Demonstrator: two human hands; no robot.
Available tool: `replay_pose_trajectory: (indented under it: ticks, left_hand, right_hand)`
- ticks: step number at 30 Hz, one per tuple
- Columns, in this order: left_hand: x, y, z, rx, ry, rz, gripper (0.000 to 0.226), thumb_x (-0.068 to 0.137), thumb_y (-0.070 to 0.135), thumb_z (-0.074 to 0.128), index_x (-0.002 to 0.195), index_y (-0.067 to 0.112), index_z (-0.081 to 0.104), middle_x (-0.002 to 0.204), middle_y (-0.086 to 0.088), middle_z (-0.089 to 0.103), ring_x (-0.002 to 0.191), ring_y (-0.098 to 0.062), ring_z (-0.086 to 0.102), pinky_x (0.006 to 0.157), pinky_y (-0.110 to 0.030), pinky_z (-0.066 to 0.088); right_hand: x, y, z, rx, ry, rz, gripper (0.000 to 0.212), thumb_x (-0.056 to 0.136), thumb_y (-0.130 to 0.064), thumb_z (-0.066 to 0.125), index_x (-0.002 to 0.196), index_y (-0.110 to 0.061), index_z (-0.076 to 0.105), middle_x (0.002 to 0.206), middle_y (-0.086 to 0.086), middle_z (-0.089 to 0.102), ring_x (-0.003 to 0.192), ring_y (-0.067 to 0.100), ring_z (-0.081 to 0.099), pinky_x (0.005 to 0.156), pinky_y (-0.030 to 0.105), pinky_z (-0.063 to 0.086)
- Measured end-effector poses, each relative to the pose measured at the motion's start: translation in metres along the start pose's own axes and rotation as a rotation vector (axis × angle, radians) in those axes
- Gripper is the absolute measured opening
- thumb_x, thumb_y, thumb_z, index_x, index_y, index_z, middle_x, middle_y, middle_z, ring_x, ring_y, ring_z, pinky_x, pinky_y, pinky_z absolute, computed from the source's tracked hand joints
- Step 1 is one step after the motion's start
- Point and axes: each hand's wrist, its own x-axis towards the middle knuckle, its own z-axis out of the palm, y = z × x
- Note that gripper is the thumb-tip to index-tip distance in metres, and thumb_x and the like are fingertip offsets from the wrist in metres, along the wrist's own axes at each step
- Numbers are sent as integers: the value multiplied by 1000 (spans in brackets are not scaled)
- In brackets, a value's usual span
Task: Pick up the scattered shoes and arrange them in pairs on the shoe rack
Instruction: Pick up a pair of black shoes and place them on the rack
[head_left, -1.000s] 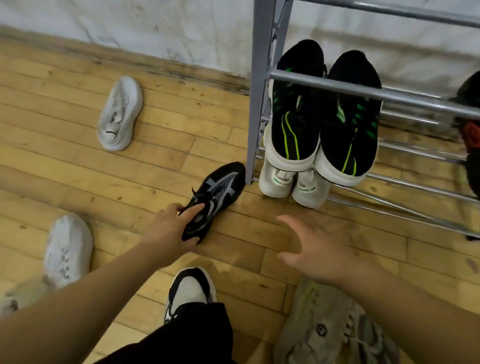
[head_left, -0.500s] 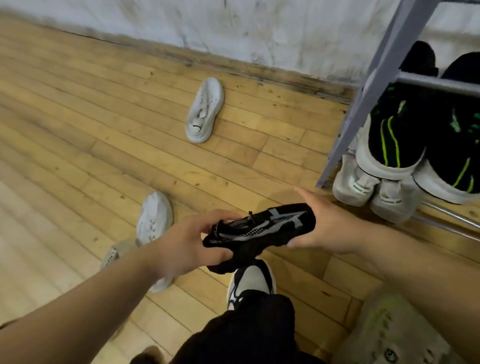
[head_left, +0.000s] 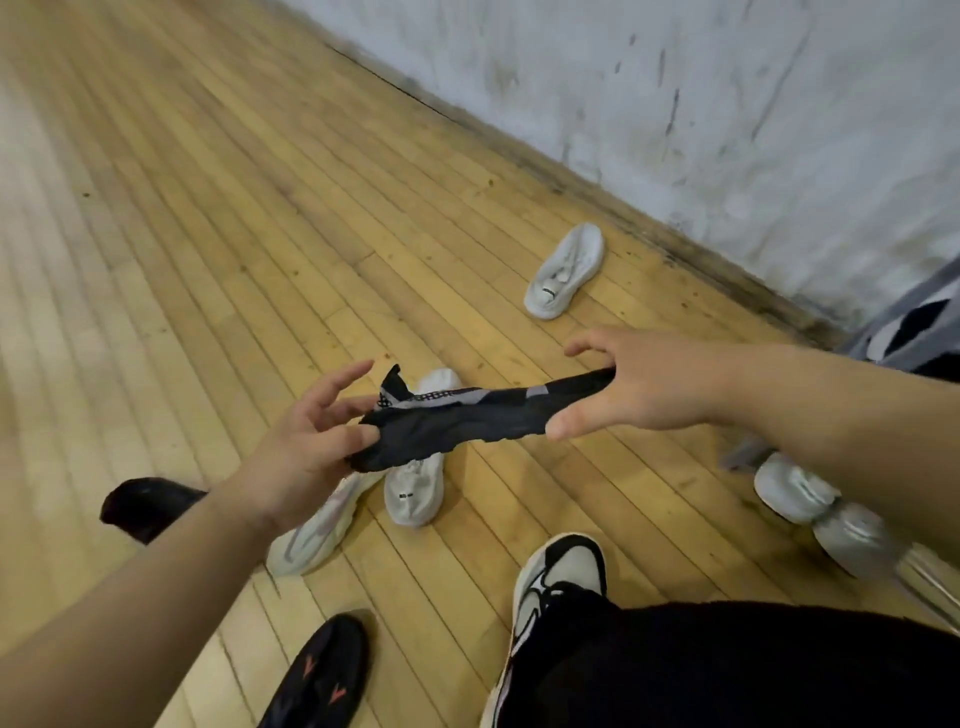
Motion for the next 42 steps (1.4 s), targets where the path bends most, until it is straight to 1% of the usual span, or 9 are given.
replay_pose_trajectory:
  ticks: [5, 10, 13, 19, 24, 28, 32, 36, 42]
  left_hand:
    - [-61, -13, -41, -144, 16, 3, 88, 60, 14, 86, 141, 33, 57, 136, -22, 58, 120, -41, 64, 95, -47, 58]
    - [-121, -45, -84, -208, 58, -41, 79, 65, 5, 81, 139, 25, 60, 133, -22, 61, 118, -42, 64, 90, -45, 59]
    - [-147, -74, -101, -32, 77, -159, 60, 81, -10, 70, 130, 23, 63, 121, -10, 70, 107, -28, 72, 84, -36, 60]
    - [-153, -134, -145, 430, 238, -291, 52, 87, 20, 79, 133, 33, 59, 128, 0, 62, 104, -11, 67, 90, -30, 54]
    - [-130, -140, -167, 635, 356, -357, 73, 84, 43, 78, 149, 33, 45, 143, -3, 53, 116, -21, 60, 97, -38, 50]
    - [-123, -119, -139, 735, 177, -151, 94, 77, 56, 80, 154, 46, 27, 148, 15, 36, 128, -13, 46, 104, -34, 43]
    - [-105, -84, -92, 562, 21, 7, 91, 77, 46, 85, 146, 62, 28, 144, 33, 38, 130, 0, 46, 113, -32, 38]
    - [-76, -44, -52, 433, 20, 123, 82, 82, 38, 84, 150, 44, 39, 134, 25, 58, 119, 7, 57, 109, -31, 46]
    - [-53, 49, 33, 484, -112, 286, 74, 75, 50, 81, 141, 45, 49, 113, 16, 67, 97, 7, 64, 84, -19, 48]
  right_hand:
    - [-28, -76, 12, -208, -92, 7, 112, 59, -79, 78, 152, -40, 30, 119, -13, 49, 110, 14, 54, 93, 34, 47]
    - [-41, -146, 57, -315, -183, -65, 117, 67, -75, 76, 161, -39, 16, 157, -4, 43, 138, 20, 45, 102, 30, 38]
    - [-41, -174, 101, -441, -205, -134, 115, 67, -79, 73, 160, -34, 24, 152, -5, 49, 134, 20, 49, 99, 32, 43]
    - [-38, -179, 141, -651, -85, -252, 107, 63, -76, 75, 152, -34, 34, 117, -7, 63, 107, 20, 57, 80, 34, 49]
    - [-21, -169, 138, -599, 1, -265, 86, 60, -78, 74, 131, -37, 46, 95, -17, 54, 98, 16, 53, 77, 32, 43]
    - [-9, -165, 126, -612, 14, -302, 103, 63, -75, 75, 149, -38, 35, 130, -11, 59, 120, 21, 47, 97, 37, 45]
    - [-3, -173, 89, -556, 26, -303, 105, 62, -69, 81, 151, -42, 33, 125, -18, 57, 117, 16, 48, 95, 34, 46]
    - [-16, -169, 37, -329, 82, -180, 101, 59, -64, 87, 147, -44, 40, 119, -20, 56, 108, 8, 58, 90, 26, 48]
    - [-110, -116, -45, -132, 245, 56, 94, 58, -68, 86, 142, -49, 48, 125, -13, 62, 106, 4, 61, 95, 27, 47]
